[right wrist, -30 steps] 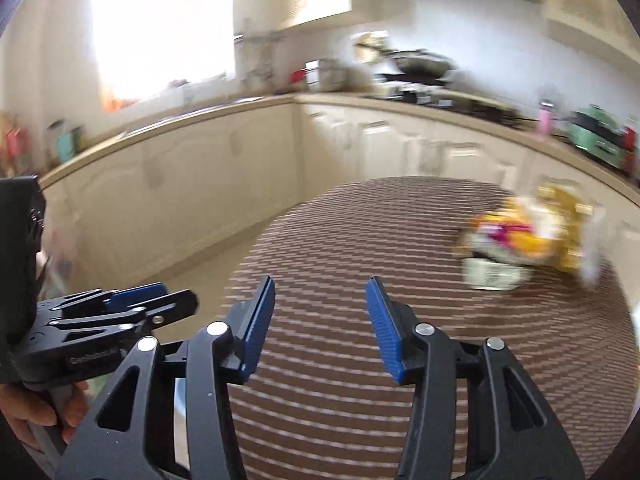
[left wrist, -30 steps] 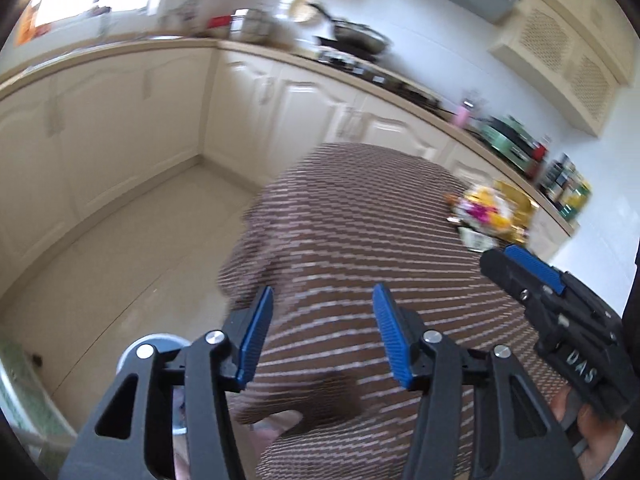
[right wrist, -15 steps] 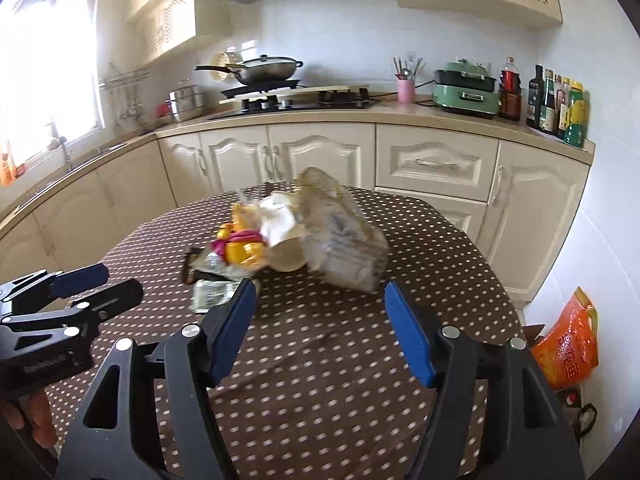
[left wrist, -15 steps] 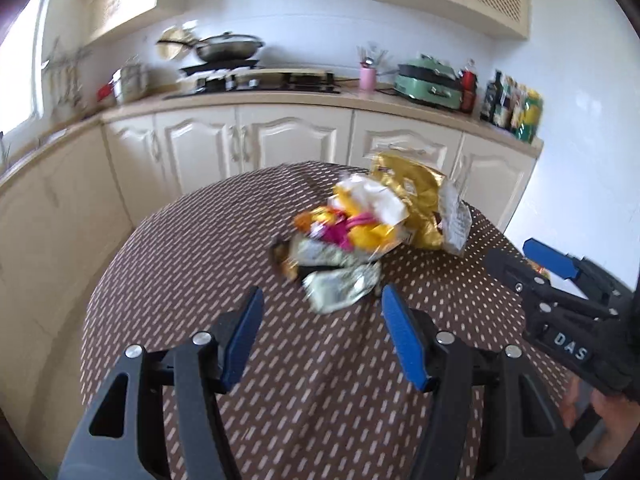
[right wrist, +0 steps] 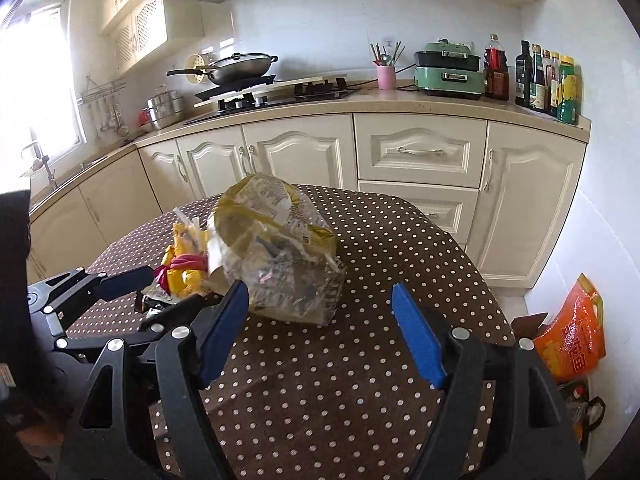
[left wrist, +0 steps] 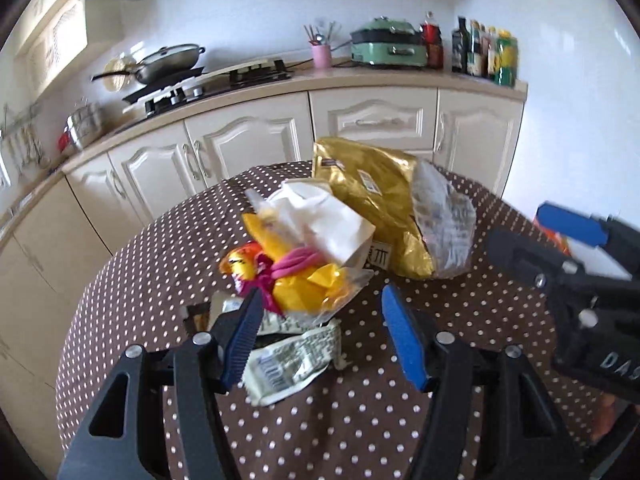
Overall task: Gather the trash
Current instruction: 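Move both open grippers back over the trash pile on the table, then grasp the gold chip bag with the right gripper while the left grasps the clear bag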
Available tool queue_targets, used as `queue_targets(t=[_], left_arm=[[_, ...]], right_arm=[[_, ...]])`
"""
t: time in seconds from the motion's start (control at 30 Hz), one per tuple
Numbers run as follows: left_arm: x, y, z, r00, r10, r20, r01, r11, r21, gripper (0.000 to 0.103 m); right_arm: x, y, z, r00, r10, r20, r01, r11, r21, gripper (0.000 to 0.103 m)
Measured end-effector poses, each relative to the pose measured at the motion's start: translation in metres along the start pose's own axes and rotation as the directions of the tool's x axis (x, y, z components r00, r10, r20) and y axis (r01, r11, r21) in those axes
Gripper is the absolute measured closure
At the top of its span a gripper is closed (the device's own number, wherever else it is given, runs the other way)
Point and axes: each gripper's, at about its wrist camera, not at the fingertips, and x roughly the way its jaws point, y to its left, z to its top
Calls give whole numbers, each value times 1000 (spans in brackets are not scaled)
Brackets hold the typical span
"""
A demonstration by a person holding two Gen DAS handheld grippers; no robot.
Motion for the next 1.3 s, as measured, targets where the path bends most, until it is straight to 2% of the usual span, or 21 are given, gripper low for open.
queue_targets(t=[0.13, 0.2, 0.3, 0.37, 0.43, 0.47, 0.67, 0.83, 0.87, 0.9, 1.0, 1.07, 1.1, 1.3], left_arm=[[13, -17, 5, 998, 63, 5, -63, 994, 91, 42], [19, -16, 8, 997, 73, -9, -72, 994, 87, 43], [24, -5, 10, 997, 70, -29, -69, 997, 35, 64], [18, 5, 8, 1000, 26, -14, -27, 1000, -12, 68], [11, 11, 7, 1000, 15, -1, -15, 1000, -27, 73], [9, 14, 8, 1000, 11, 5, -11, 999, -30, 83], [-8, 36, 0, 997, -58, 41, 63, 991, -119, 84], [-29, 46, -5, 991, -82, 103, 98, 983, -157, 85], [-33, 49, -6, 990, -88, 114, 106, 980, -166, 85], [-36, 51, -7, 988, -96, 120, 116, 978, -172, 85], [-48, 60, -13, 982, -122, 143, 149, 969, -197, 85], [-59, 68, -17, 978, -130, 164, 163, 964, -211, 85], [-66, 73, -20, 975, -134, 176, 171, 960, -222, 85], [-105, 93, -36, 963, -138, 232, 200, 942, -269, 85]], right_arm=[[4, -6, 1, 1000, 13, -8, -13, 1000, 19, 31], [6, -7, 3, 1000, 11, -11, -11, 1000, 21, 30], [10, -7, 5, 1000, 16, -18, -16, 1000, 15, 29], [13, -4, 7, 999, 21, -24, -21, 1000, 7, 28], [15, 1, 9, 999, 25, -28, -25, 1000, -7, 26], [16, 2, 9, 999, 28, -30, -29, 1000, -11, 26], [21, 18, 15, 997, 66, -42, -67, 997, -27, 22], [24, 35, 18, 997, 69, -43, -72, 995, -74, 21], [30, 39, 19, 996, 63, -57, -68, 993, -93, 30], [33, 41, 20, 996, 57, -69, -63, 993, -96, 56], [34, 39, 20, 994, 62, -86, -69, 993, -91, 69], [24, 38, 20, 997, 49, -57, -54, 994, -94, 72], [19, 38, 20, 998, 42, -40, -45, 994, -95, 78], [-32, 50, 25, 996, 1, 91, 9, 994, -112, 81]])
